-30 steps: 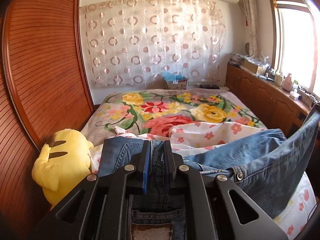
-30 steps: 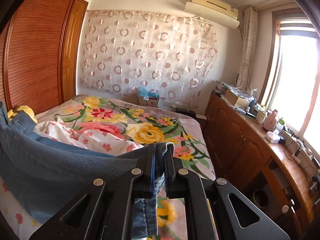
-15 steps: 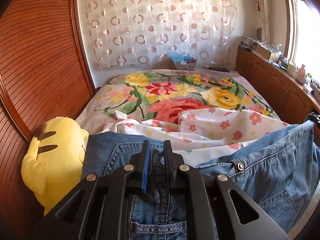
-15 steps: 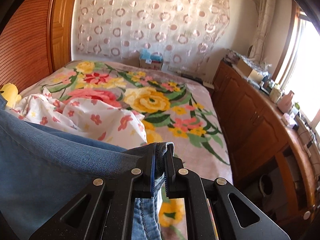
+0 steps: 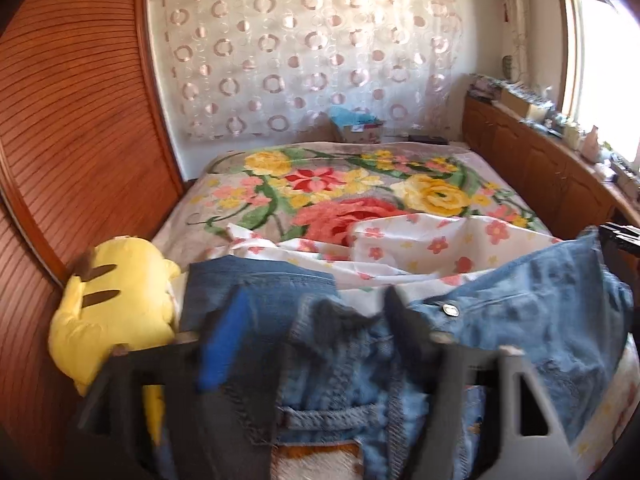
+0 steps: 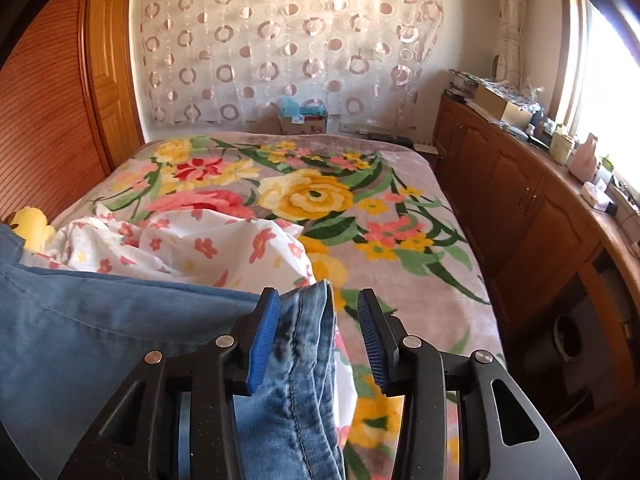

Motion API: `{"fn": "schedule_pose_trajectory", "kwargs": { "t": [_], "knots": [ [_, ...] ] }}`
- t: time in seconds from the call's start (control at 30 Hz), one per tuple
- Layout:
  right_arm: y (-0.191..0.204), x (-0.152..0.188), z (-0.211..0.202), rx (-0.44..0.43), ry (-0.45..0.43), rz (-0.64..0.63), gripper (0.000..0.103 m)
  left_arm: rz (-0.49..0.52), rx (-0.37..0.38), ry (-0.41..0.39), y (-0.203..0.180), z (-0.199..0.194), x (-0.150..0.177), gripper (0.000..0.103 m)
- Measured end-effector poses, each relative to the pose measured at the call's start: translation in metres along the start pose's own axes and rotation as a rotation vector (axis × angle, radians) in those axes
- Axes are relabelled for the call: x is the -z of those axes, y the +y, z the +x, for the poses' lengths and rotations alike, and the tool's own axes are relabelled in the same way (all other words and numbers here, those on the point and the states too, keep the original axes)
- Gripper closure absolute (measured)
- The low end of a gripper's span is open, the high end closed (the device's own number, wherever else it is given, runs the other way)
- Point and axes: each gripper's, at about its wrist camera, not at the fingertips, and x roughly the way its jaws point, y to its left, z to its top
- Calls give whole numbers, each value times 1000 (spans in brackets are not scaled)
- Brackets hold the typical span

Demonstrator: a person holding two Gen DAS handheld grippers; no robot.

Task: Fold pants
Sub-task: 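Lay the jeans down folded, opening the left tool then the right tool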

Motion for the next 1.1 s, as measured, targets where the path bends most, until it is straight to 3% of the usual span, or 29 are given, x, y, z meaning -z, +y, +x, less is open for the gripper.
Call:
{"fn": "schedule_pose_trajectory", "kwargs": {
  "t": [0.2, 0.5, 0.53, 0.57, 0.63, 0.73, 0.83, 1.0, 1.1],
  "knots": [
    [-2, 13, 14, -39, 50, -28, 55, 55, 37, 9, -27, -4, 9, 19],
    [-7, -13, 43, -41, 134, -32, 55, 100, 85, 23, -52, -10, 23, 19],
    [-7, -16, 45, -50, 136, -29, 62, 103, 88, 25, -54, -11, 24, 19],
    [-7, -18, 46, -66, 142, -29, 81, 107, 91, 26, -57, -11, 27, 19],
    [-5, -22, 47, -86, 135, -43, 90, 112, 96, 26, -59, -12, 29, 19],
    [0, -26, 45, -33, 99, -90, 96, 115, 96, 23, -60, -15, 33, 19],
    [-3, -28, 44, 64, 64, -65, 96, 117, 93, 21, -59, -18, 36, 19],
    [-4, -23, 51, 52, 95, -18, 95, 110, 92, 14, -57, -26, 41, 19],
    [-5, -19, 43, 72, 101, -9, 84, 105, 99, 4, -58, -34, 44, 19]
  ]
}}
